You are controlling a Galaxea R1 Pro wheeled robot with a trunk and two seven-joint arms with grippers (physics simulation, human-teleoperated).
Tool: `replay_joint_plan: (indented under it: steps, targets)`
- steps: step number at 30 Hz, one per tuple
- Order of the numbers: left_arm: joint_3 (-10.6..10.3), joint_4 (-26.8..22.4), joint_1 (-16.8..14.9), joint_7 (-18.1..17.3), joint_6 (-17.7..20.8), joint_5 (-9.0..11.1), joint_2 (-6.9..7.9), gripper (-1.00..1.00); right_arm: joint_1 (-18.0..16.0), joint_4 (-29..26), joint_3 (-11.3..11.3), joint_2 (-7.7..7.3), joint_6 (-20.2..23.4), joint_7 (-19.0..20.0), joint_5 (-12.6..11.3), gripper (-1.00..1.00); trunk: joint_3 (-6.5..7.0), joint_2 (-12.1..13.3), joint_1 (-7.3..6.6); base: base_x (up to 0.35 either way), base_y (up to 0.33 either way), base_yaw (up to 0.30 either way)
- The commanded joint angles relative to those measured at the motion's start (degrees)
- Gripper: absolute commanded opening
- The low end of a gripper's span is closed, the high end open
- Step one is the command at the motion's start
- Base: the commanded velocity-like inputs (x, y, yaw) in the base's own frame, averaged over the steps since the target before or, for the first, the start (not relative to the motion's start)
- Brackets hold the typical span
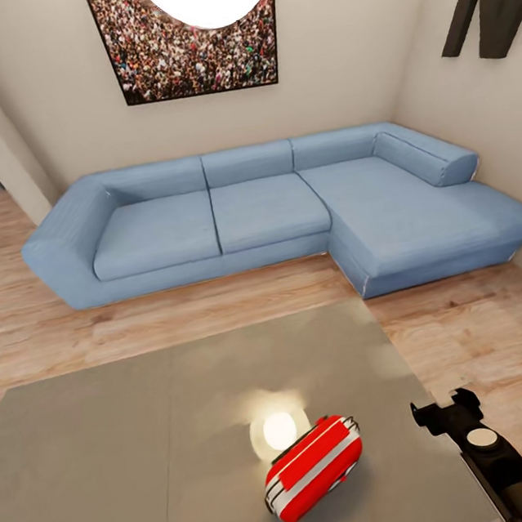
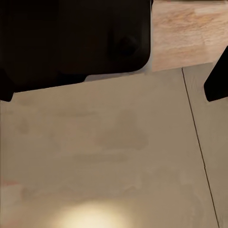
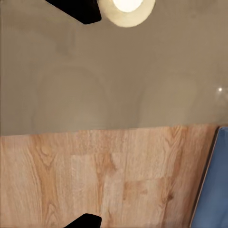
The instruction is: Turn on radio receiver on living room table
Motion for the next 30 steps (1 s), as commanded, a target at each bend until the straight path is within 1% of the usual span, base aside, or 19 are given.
replay_joint_plan:
  steps: [1, 6, 18, 19, 21, 23, 26, 30]
  targets:
    - [0.00, 0.00, 0.00, 0.00, 0.00, -0.01, 0.00, 1.00, 0.00, -0.01, 0.00, 0.00, 0.00, 0.01, -0.02, 1.00, -0.02, 0.00, 0.00, 0.000, 0.000, 0.263]
    - [0.00, 0.00, 0.00, 0.00, 0.00, -0.01, 0.06, 1.00, 0.00, -0.02, 0.10, -0.01, -0.04, 0.19, -0.03, 1.00, -0.13, 0.00, 0.00, 0.000, 0.000, 0.256]
    - [0.00, 0.00, 0.00, 0.00, 0.00, -0.01, -0.01, 1.00, 0.00, -0.01, 0.43, -0.24, -0.02, 0.44, -0.18, 1.00, -0.15, 0.00, 0.00, 0.000, 0.000, 0.017]
    - [0.00, 0.00, 0.00, 0.00, 0.00, -0.01, -0.01, 1.00, 0.00, -0.01, 0.57, -0.24, -0.01, 0.44, -0.17, 1.00, -0.15, 0.00, 0.00, 0.000, 0.000, 0.001]
    - [0.00, 0.00, 0.00, 0.00, 0.00, -0.01, -0.01, 1.00, 0.00, -0.01, 1.54, -0.28, 0.03, 0.42, -0.09, 1.00, -0.15, 0.00, 0.00, 0.000, 0.000, 0.000]
    - [0.00, 0.00, 0.00, 0.00, 0.00, -0.01, -0.01, 1.00, 0.00, 0.00, 3.26, -0.24, 0.10, 0.30, 0.01, 1.00, -0.15, 0.00, 0.00, 0.000, 0.000, 0.000]
    - [0.00, 0.00, 0.00, 0.00, 0.00, 0.00, -0.01, 1.00, 0.00, 0.02, 3.91, -0.16, -0.27, 0.24, 0.02, 1.00, -0.15, 0.00, 0.00, 0.000, 0.000, 0.000]
    - [0.00, 0.00, 0.00, 0.00, 0.00, 0.06, 0.03, 1.00, 0.00, -0.11, 3.73, -0.05, -0.74, -0.18, -0.02, 1.00, -0.15, 0.00, 0.00, 0.000, 0.000, 0.000]
